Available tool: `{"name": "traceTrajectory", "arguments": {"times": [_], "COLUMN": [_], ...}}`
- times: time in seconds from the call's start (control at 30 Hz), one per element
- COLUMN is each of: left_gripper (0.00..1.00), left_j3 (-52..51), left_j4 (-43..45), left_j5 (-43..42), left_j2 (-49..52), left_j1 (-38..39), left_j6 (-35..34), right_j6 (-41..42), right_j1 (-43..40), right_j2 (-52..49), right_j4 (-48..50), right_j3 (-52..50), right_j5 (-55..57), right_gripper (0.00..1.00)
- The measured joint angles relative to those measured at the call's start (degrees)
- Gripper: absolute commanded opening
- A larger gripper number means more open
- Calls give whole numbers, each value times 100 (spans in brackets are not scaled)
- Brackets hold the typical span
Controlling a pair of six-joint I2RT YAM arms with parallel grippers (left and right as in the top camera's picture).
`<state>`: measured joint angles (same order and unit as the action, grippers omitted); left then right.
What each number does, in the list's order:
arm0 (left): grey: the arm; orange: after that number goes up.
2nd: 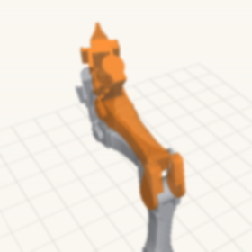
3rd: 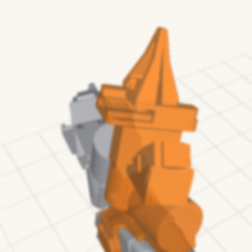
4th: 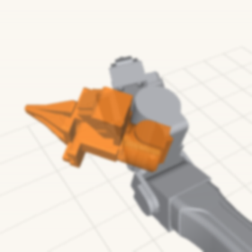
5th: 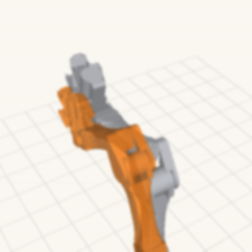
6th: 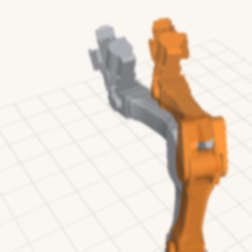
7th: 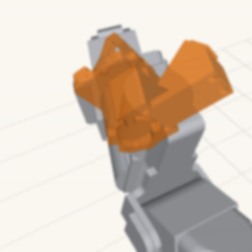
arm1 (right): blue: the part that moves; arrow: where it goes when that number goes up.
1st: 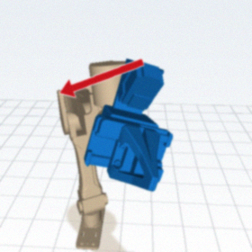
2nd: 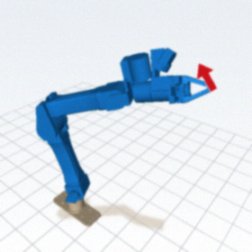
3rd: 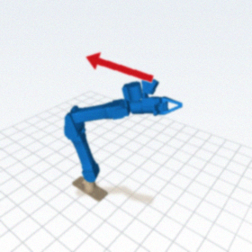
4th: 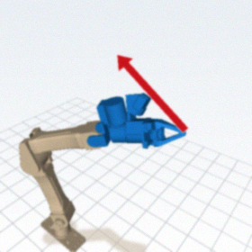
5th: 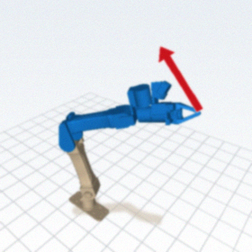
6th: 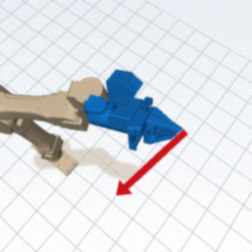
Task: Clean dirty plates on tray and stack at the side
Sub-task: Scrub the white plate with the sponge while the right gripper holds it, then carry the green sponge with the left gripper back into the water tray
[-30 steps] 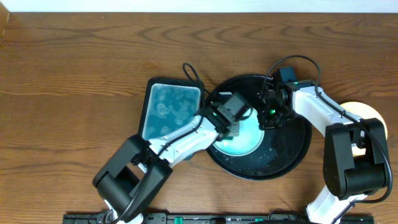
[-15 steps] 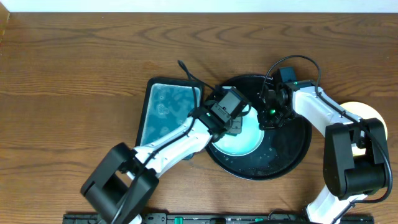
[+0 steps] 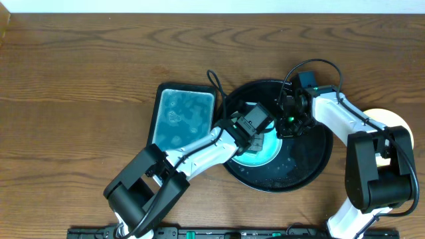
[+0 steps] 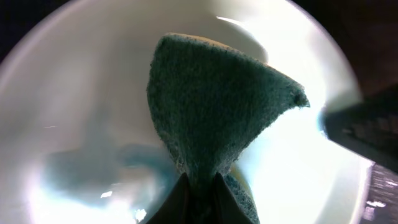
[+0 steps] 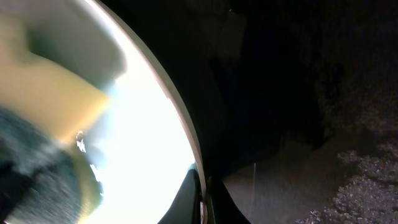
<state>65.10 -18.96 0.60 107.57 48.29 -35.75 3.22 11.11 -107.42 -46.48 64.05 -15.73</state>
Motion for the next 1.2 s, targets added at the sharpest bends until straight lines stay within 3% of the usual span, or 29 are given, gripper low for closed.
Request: {"name": "traceTrajectory", "arguments": {"times": [0.27,0.47,0.63,0.83,0.87,0.9,0.93,1.2], "left_gripper": [7,8,8,7,7,8,8,8], "left_j3": [22,-4,-4,-11,-26,-57,-136,-675], "left_j4": [-334,-588,-1178,-1906,-1954,-1969,-1982,-1919], "left_j5": [-125,-330,-413,-424,-422,-422,-411,-413], "left_j2": [-142,-935,-1971,-2234,-2223,-2221,-2218,-2057], "left_j1": [-531,-754,-1169,-2079,-2205,-2319,-2490,-2811], "left_j6": [304,765,918,970,994,1025,1082,1421], "right_j6": [0,-48,-48,-46,-46,-33,-37,-24], "right_j1": [0,0,39,37,37,37,35,33], "right_j2": [0,-11,-7,-4,-4,-4,-4,-9], "right_j4": [-13,-13,2,24,24,26,33,114], "right_j3": [0,-15,-15,-15,-15,-15,-17,-26], "right_j5": [4,17,-79,-116,-120,-103,-55,4], "right_gripper": [1,25,31,27,19,4,1,1]}}
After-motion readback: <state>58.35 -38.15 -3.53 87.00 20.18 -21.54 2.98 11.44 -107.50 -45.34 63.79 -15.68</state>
